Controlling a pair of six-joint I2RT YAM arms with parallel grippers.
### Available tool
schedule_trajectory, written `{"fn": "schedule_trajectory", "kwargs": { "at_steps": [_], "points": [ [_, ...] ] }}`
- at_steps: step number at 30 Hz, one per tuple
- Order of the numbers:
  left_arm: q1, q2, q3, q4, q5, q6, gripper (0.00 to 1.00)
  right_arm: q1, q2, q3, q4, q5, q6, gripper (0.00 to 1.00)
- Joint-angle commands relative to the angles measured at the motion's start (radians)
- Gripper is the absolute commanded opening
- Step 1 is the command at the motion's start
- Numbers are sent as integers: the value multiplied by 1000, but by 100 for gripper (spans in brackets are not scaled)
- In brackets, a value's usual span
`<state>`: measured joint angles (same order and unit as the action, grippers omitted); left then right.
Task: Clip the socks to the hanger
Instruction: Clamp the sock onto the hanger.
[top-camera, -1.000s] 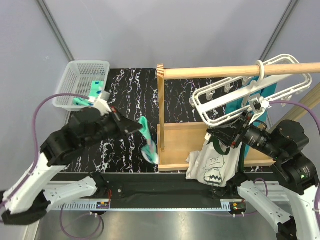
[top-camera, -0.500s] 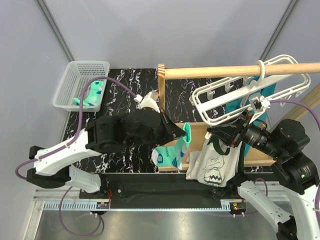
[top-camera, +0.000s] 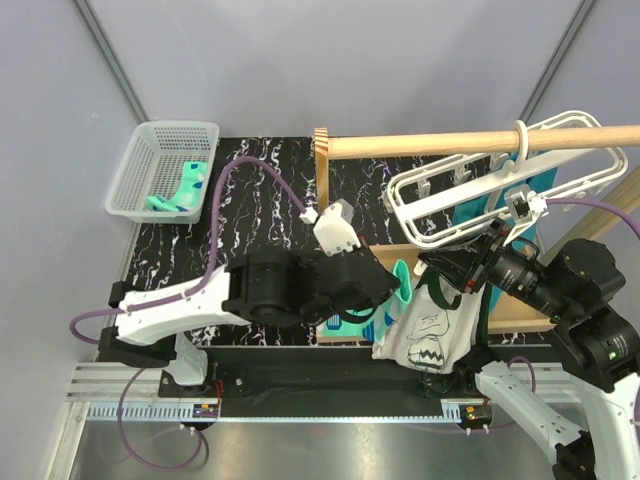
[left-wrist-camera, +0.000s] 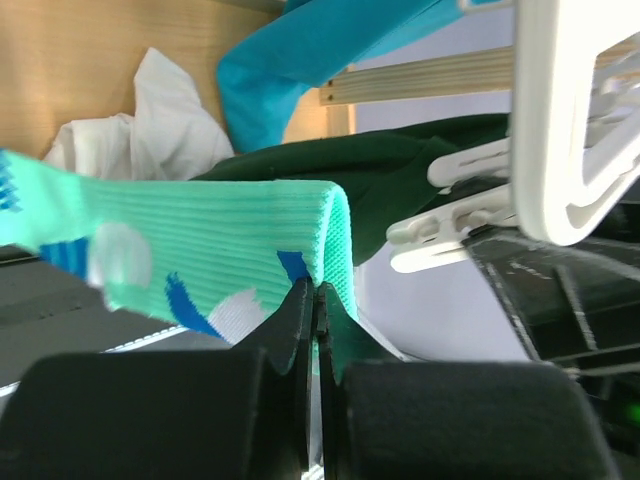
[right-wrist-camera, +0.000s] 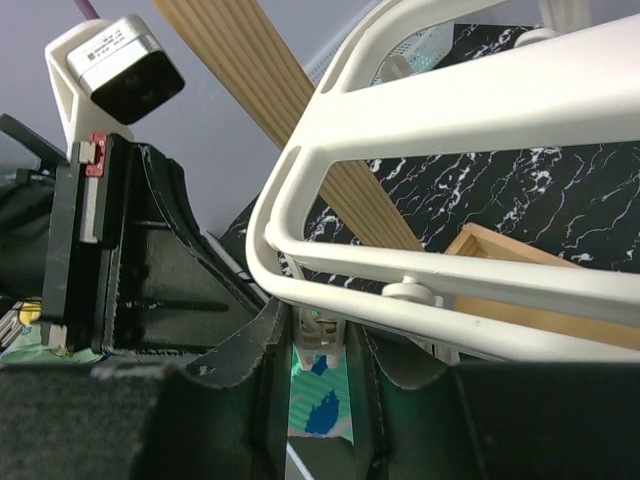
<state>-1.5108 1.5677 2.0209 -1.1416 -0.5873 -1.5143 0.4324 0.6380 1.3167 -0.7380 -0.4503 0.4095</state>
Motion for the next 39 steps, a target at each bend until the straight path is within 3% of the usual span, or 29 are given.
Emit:
{"fn": "schedule_trajectory", "kwargs": {
  "at_steps": [1, 39],
  "points": [
    [-17, 21, 78, -43, -111, -46, 0, 3, 5, 26, 0, 48, 11, 0],
    [-32, 135, 214, -40, -167, 22, 0, 2, 14, 12, 3, 33, 18, 0]
  ]
}}
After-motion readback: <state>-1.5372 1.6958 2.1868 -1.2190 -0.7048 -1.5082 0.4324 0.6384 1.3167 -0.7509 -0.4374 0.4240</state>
